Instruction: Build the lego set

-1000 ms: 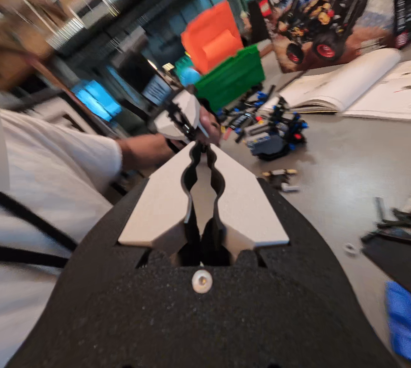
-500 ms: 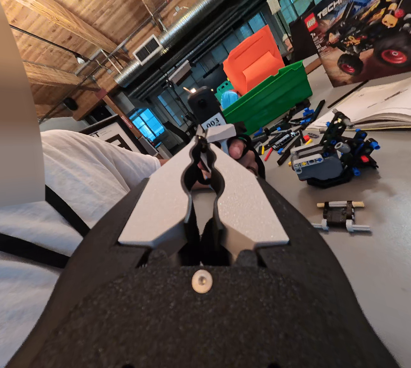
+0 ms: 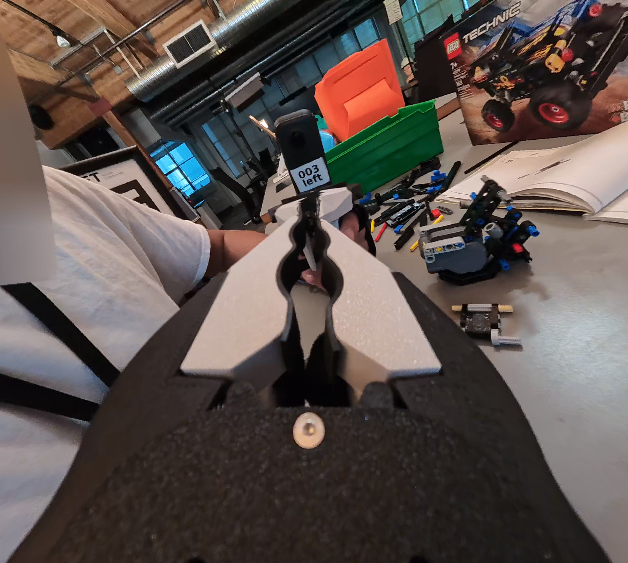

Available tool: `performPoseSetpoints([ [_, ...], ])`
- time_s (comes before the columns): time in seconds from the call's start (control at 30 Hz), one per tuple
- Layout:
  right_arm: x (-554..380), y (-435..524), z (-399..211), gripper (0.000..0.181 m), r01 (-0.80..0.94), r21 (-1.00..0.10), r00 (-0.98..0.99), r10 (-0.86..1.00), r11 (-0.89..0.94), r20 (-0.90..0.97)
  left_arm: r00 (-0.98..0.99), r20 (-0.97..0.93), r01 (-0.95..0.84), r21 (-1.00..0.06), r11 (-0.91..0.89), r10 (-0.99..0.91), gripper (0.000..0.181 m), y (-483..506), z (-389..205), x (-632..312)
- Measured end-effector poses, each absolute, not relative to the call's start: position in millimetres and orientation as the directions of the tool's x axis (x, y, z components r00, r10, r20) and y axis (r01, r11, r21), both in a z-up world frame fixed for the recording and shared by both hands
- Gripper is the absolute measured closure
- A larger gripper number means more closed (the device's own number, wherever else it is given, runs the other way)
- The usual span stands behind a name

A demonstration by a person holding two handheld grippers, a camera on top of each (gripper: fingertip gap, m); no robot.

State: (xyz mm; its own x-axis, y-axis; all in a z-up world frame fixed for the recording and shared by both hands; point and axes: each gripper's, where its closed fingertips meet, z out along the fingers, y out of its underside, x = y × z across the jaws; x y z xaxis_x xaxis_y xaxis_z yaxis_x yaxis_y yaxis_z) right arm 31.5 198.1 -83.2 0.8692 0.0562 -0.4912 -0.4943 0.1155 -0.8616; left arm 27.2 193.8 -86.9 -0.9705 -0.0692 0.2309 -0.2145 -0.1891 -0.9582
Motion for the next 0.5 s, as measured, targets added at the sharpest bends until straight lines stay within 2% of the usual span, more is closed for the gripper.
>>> performPoseSetpoints([
  [0.13,34.2,196.6,-75.3,0.178,-0.505,-0.844,0.862,0.06,0.178,-0.503,-0.938,0.345,-0.326,-0.903,-0.279,-0.021,0.175,192.6,-78.3,29.7],
  [0.33,41.4,197.5,-66.7,0.178,-0.384,-0.889,0.911,-0.055,0.249,-0.409,-0.853,0.51,-0.509,-0.766,-0.393,0.111,0.176,193.7,-69.0,36.2],
  [0.5,40.7,200.9,-67.8,0.177,-0.282,-0.931,0.943,-0.115,0.229,-0.314,-0.837,0.527,-0.537,-0.745,-0.396,0.143,0.176,196.5,-68.8,35.9],
])
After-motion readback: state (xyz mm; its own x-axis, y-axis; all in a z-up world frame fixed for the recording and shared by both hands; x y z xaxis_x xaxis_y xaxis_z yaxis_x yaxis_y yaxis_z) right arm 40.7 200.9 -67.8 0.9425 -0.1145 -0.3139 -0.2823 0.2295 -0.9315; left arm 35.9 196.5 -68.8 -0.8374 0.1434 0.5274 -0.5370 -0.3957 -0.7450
